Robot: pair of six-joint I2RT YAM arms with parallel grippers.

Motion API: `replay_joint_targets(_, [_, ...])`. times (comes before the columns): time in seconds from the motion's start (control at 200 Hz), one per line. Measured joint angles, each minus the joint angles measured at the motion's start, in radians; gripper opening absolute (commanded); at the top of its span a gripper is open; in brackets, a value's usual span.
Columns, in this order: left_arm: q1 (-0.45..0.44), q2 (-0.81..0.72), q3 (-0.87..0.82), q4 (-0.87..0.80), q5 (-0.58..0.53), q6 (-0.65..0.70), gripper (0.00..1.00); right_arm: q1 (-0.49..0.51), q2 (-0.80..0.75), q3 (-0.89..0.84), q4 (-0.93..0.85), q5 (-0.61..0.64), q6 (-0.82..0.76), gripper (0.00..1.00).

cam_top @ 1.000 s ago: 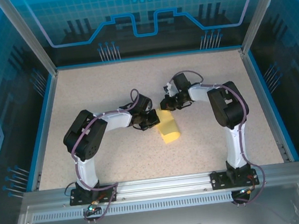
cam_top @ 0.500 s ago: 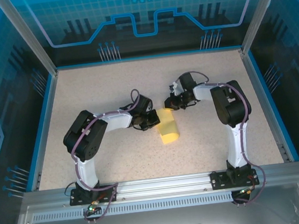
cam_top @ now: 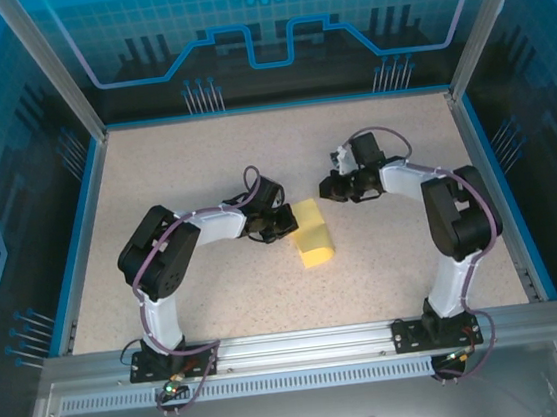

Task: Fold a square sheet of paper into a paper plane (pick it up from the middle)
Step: Fold the square sheet of paper in half at the center of the table.

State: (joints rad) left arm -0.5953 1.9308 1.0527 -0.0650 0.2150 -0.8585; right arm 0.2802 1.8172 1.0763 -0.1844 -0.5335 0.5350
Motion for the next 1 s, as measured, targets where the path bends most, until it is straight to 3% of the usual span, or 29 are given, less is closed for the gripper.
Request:
replay_joint_targets(0.185, [0.000, 0.000, 0.000, 0.000, -0.001, 0.000, 0.00, 0.080, -0.015, -0.104, -0.022, -0.026, 0.008, 0.07])
replay_joint_targets(0.43, [0.000, 0.000, 0.001, 0.000, -0.001, 0.000, 0.00, 0.087, 0.012, -0.153, -0.032, -0.032, 0.007, 0.06])
replay_joint_targets(1.0, [-0.002, 0.004, 0.006, -0.006, -0.001, 0.000, 0.00, -0.019, -0.172, -0.436, 0.061, -0.073, -0.014, 0.08])
